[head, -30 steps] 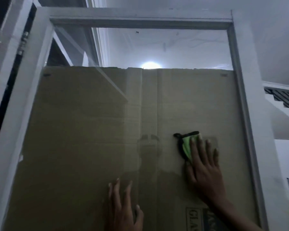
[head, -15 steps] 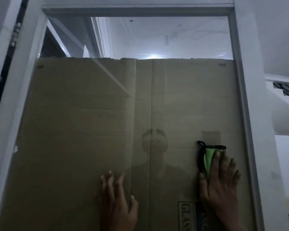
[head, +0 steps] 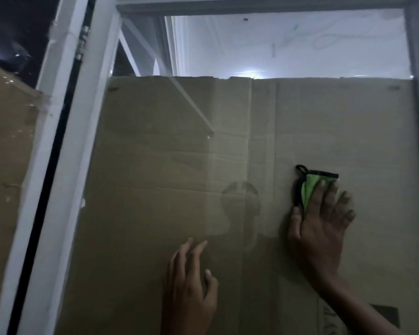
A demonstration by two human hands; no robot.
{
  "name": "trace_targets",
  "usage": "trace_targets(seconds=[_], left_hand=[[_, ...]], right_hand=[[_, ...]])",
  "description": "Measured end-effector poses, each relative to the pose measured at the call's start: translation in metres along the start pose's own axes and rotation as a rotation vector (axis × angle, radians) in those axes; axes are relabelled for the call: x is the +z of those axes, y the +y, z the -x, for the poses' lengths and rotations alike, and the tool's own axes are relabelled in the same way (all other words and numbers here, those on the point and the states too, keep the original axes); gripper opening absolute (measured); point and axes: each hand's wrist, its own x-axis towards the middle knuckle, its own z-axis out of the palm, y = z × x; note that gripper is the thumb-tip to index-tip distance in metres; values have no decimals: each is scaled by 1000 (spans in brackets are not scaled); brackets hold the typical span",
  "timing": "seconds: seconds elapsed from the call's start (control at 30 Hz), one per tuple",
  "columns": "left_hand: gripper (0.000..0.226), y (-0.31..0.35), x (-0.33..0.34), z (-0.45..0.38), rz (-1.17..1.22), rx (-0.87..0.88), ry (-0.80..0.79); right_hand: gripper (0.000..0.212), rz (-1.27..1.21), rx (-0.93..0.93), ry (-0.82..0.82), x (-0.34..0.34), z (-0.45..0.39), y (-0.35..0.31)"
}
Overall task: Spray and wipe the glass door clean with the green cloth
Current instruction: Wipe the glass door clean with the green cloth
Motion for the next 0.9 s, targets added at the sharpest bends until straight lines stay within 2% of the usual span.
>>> trace_targets(seconds=[0.2, 0.53, 0.9], left_hand=[[60, -58, -30, -18, -86, -26, 16], [66, -132, -65, -39, -151, -85, 11], [62, -190, -78, -46, -184, -96, -14]], right_hand=[[77, 79, -181, 2, 36, -10, -75], [73, 42, -138, -12, 71, -70, -200], [71, 61, -178, -8, 100, -94, -298]])
